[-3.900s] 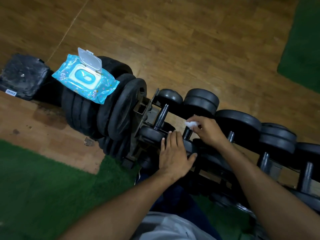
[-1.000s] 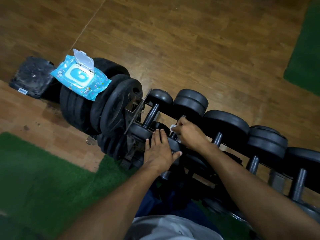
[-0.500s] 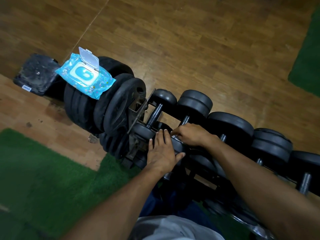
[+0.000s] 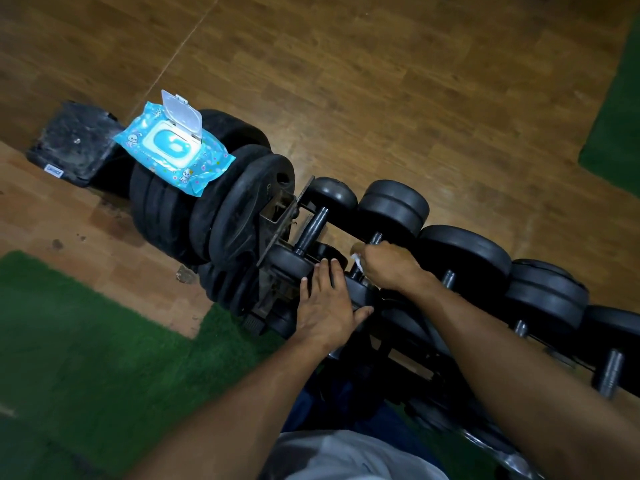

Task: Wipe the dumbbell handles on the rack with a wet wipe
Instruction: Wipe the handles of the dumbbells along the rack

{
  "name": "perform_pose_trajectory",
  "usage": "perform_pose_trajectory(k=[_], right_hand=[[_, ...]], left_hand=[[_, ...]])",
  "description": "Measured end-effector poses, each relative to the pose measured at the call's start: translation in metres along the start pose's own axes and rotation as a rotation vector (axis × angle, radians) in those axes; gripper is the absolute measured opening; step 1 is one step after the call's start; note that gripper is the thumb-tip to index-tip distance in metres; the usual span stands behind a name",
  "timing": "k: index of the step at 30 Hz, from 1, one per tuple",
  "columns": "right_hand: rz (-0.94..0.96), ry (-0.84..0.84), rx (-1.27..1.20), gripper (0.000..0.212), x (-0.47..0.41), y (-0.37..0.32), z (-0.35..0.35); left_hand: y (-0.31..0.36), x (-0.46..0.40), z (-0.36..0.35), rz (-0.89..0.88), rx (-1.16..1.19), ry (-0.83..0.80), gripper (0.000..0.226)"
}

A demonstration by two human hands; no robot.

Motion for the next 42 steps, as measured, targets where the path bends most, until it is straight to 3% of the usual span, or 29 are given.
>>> perform_pose_trajectory(k=[3, 7, 12, 16, 20, 25, 27, 31, 36, 42], right_hand=[[0.107, -0.152, -0.183, 0.03, 0.006, -0.01, -0.019], [0.115, -0.089, -0.424, 0.038, 0.019, 0.003, -0.014], [-0.057, -0.014, -0.959, 0.025, 0.039, 0.037, -0.021], [-0.307, 0.088, -1.224, 0.022, 0.04, 0.056, -0.039], [-0.393, -0.142, -1.323, 0.023, 0.028, 0.047, -0.064], [-0.474, -0.227, -1.368, 0.021, 0.023, 0.048, -0.072], [-0.539, -0.145, -1.516, 0.025, 0.018, 0.053, -0.07], [-0.635, 0.178, -1.836, 0.028, 0.011, 0.073, -0.055], [-0.614, 0.231, -1.755, 0.018, 0.018, 0.074, -0.051], [-0.478, 0.036, -1.469, 0.01, 0.041, 0.068, -0.042]], left_hand=[[-0.001, 0.0, 0.0, -0.009, 0.014, 0.017, 0.113], [-0.001, 0.001, 0.0, -0.018, 0.003, 0.029, 0.114], [-0.001, 0.001, 0.001, -0.014, -0.008, 0.024, 0.114], [-0.001, 0.001, 0.001, -0.01, -0.011, 0.013, 0.115], [-0.001, 0.002, 0.002, -0.006, -0.022, 0.005, 0.115], [0.0, 0.001, 0.003, 0.001, -0.043, -0.015, 0.116], [0.0, 0.001, 0.003, 0.002, -0.063, -0.024, 0.115], [0.0, 0.001, 0.003, 0.013, -0.095, -0.039, 0.115], [0.001, 0.002, 0.004, 0.015, -0.113, -0.032, 0.116], [0.002, 0.003, 0.005, 0.023, -0.141, -0.037, 0.116]])
Point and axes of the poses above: each hand's wrist, its own x-axis away from the middle knuckle, its own z-axis out of the back of the hand, y = z × x, the point moved 8 cm from there along -x, towards the middle knuckle, and after that the axes turned 3 degrees about -x, right-handed, at the moved point
